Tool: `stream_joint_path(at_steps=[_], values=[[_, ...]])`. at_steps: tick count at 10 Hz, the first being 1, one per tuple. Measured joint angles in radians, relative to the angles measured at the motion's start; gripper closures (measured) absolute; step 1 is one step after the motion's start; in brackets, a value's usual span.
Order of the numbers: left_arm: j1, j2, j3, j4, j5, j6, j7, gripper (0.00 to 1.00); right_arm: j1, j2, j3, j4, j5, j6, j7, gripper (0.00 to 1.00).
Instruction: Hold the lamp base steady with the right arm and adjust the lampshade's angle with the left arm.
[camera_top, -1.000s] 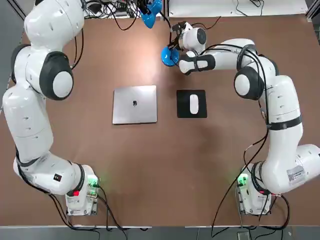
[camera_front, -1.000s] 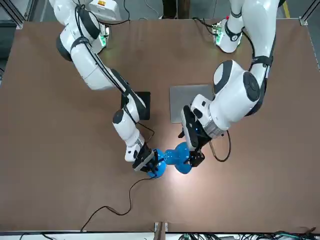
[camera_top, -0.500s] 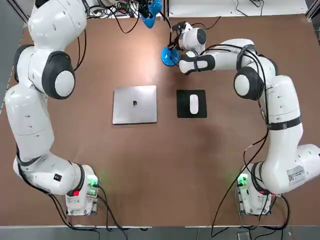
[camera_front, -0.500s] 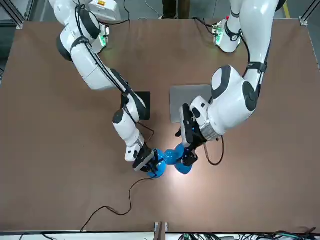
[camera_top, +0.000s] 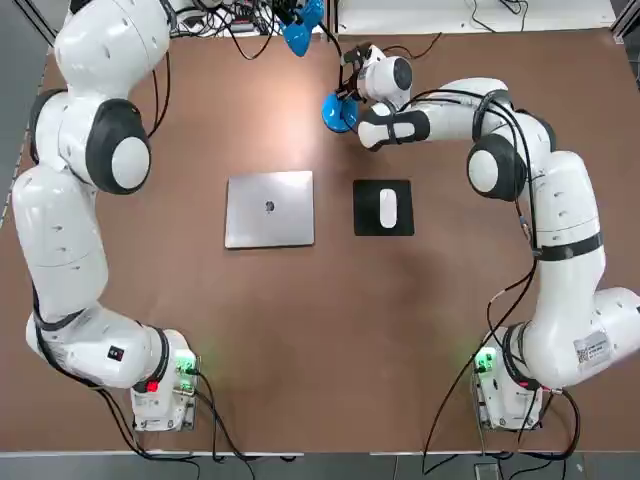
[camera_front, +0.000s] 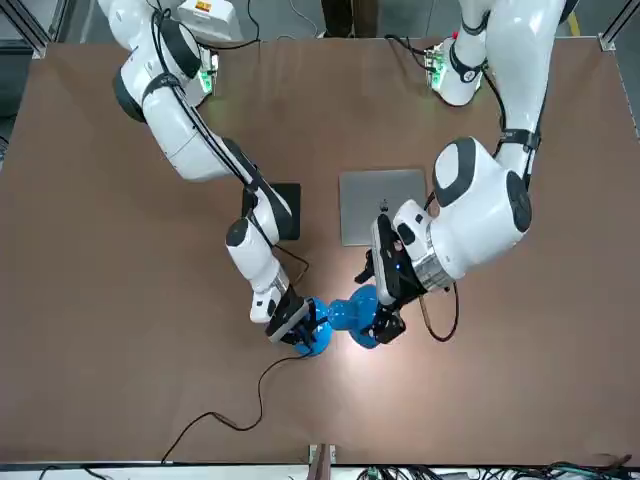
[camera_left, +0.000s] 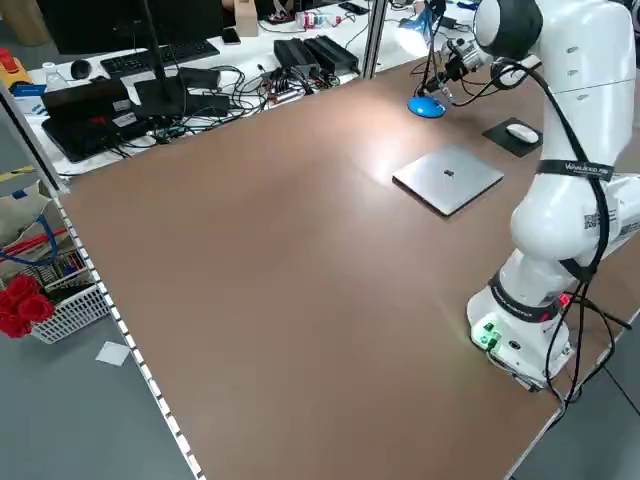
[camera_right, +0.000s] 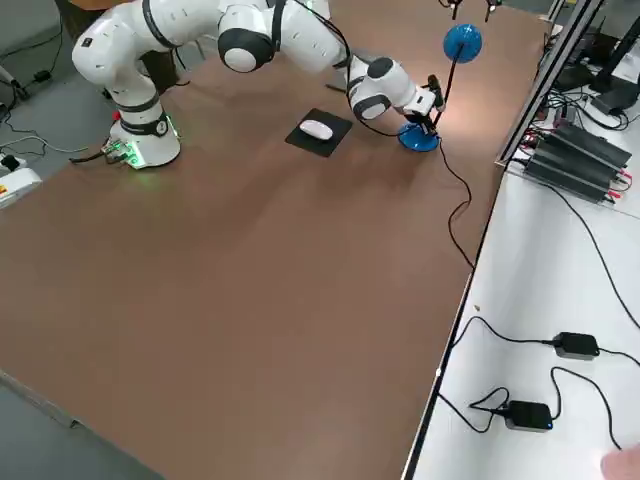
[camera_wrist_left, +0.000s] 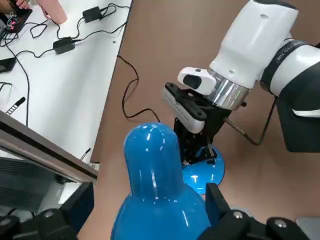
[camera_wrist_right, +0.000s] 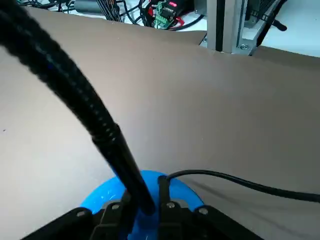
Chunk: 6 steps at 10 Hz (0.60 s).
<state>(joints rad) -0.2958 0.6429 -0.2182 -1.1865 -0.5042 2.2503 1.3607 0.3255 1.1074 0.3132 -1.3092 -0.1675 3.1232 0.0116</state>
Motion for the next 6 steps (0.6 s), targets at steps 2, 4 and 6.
stream_joint_path(at_steps=[2, 4, 6], values=[[0.0, 0.054, -0.015, 0.064, -0.012, -0.029, 0.003, 0.02, 0.0, 0.0, -0.001, 0.0, -0.003, 0.002, 0.0, 0.77], [0.0, 0.132, -0.023, 0.19, -0.014, -0.103, 0.012, 0.02, 0.001, 0.001, -0.001, 0.0, -0.004, 0.002, 0.0, 0.77], [0.0, 0.167, -0.027, 0.246, -0.014, -0.126, 0.014, 0.01, 0.001, 0.001, -0.002, 0.0, -0.005, 0.003, 0.0, 0.77]])
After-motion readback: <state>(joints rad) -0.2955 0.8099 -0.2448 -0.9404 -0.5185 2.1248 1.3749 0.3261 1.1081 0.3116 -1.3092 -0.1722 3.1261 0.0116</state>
